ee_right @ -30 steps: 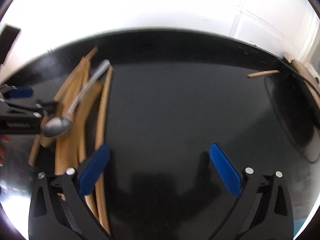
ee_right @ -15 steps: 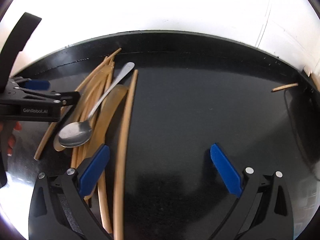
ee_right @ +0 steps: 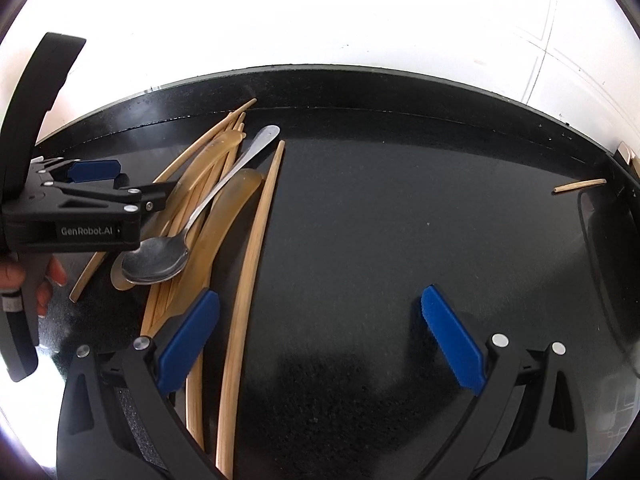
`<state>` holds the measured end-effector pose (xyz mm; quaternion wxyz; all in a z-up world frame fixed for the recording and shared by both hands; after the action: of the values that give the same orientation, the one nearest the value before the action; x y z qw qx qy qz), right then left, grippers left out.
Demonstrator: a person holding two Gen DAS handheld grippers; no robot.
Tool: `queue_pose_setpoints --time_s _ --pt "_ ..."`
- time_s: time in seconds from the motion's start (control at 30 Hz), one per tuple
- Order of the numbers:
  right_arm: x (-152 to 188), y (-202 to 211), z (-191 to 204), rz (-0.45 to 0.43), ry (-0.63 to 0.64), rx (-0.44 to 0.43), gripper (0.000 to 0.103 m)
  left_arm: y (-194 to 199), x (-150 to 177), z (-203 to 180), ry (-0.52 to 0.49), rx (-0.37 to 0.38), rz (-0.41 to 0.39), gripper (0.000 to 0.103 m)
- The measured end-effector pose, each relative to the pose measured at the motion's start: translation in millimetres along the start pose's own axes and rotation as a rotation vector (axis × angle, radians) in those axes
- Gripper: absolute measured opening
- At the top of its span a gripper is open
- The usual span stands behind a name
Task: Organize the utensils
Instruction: 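Move both open tools back over the utensil pile, then close the left tool on a chopstick while the right tool grasps another chopstick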
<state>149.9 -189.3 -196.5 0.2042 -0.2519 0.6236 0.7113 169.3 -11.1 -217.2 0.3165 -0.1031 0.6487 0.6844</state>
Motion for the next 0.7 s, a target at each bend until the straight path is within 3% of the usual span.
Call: queue_pose_setpoints --time_s 0.17,0.2,0.7 --pt "-0.7 -1.0 0.6 0.000 0.000 0.000 0.098 0.6 7.7 6.9 0.005 0.002 -0.036 0.098" --pt "-0.7 -1.2 0.7 0.000 0.000 0.000 0.098 9.0 24.0 4.1 0.007 0.001 -0.038 0.098" --pt "1.3 1.2 -1.4 0.001 0.002 0.003 0.098 12.4 29.9 3.9 0.002 0.001 -0.037 0.098"
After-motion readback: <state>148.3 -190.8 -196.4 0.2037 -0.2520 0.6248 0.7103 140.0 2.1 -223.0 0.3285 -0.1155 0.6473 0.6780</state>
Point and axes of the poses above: each gripper's, at about its wrist camera, not at the fingertips, and y roughly against the way its jaws point, z to its left, x to its underside, the point moved 7 cm from there along -y, roughly the way its jaws point, and after that the axes turned 8 degrees about -x, right-handed, at the moved point
